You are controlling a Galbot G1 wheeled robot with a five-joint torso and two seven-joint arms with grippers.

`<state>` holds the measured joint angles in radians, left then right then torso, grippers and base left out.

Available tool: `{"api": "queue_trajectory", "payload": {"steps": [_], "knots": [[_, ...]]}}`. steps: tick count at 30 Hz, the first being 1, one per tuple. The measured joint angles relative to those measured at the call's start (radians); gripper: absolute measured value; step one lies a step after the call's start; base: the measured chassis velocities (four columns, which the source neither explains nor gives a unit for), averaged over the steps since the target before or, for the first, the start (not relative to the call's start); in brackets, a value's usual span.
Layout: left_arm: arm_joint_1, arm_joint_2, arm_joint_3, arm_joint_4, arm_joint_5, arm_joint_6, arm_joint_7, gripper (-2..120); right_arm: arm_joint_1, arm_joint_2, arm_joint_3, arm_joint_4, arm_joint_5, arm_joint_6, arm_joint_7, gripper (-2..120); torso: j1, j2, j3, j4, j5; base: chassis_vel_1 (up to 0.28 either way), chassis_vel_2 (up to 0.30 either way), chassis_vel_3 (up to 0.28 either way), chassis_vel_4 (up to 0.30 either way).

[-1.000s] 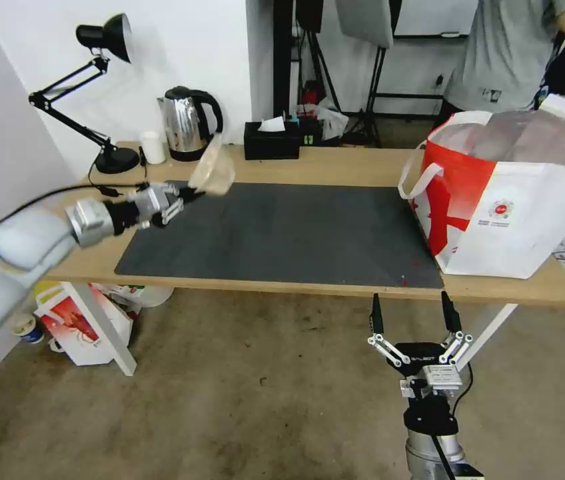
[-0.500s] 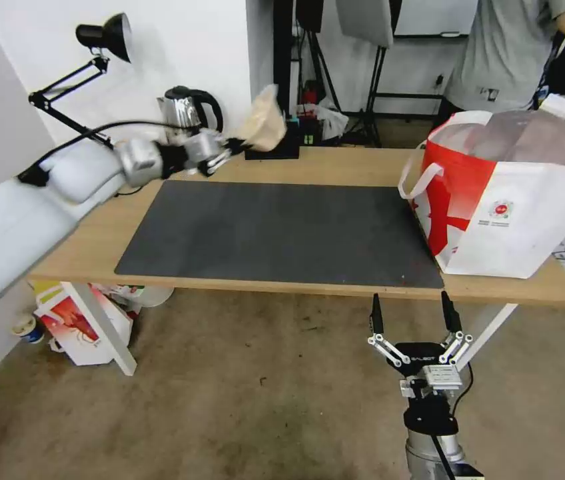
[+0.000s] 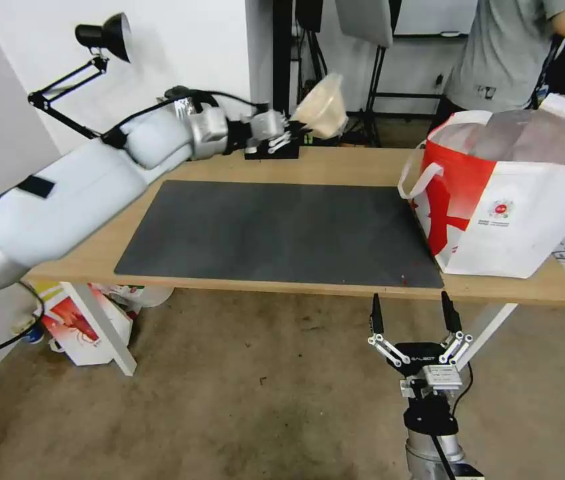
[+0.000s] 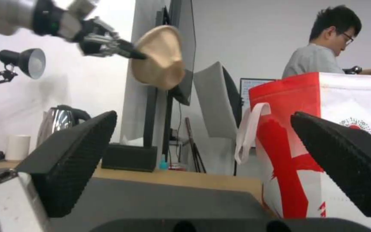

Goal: Pick up the trash from the table and place it into the takeout bag.

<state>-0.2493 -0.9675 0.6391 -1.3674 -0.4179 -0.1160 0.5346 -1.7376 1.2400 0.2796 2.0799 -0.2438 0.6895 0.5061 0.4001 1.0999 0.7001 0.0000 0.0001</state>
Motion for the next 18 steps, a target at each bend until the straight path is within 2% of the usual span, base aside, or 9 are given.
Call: {"api": "queue_trajectory", "payload": {"steps": [10, 16, 18], "knots": [[-0.052, -0.173, 0.032, 0.109, 0.011, -0.001, -0.001, 0, 0.000, 0.000, 0.000, 0.000, 0.000, 0.000, 0.000, 100, 0.000, 0.000, 0.000, 0.0000, 0.0001, 0.000, 0.000, 0.000, 0.000], [-0.061, -0.231, 0.030, 0.157, 0.032, -0.003, -0.002, 0, 0.000, 0.000, 0.000, 0.000, 0.000, 0.000, 0.000, 100, 0.000, 0.000, 0.000, 0.0000, 0.0001, 0.000, 0.000, 0.000, 0.000], [-0.073, -0.276, 0.029, 0.188, 0.036, -0.004, -0.005, 0, 0.000, 0.000, 0.000, 0.000, 0.000, 0.000, 0.000, 100, 0.000, 0.000, 0.000, 0.0001, 0.0000, 0.000, 0.000, 0.000, 0.000]]}}
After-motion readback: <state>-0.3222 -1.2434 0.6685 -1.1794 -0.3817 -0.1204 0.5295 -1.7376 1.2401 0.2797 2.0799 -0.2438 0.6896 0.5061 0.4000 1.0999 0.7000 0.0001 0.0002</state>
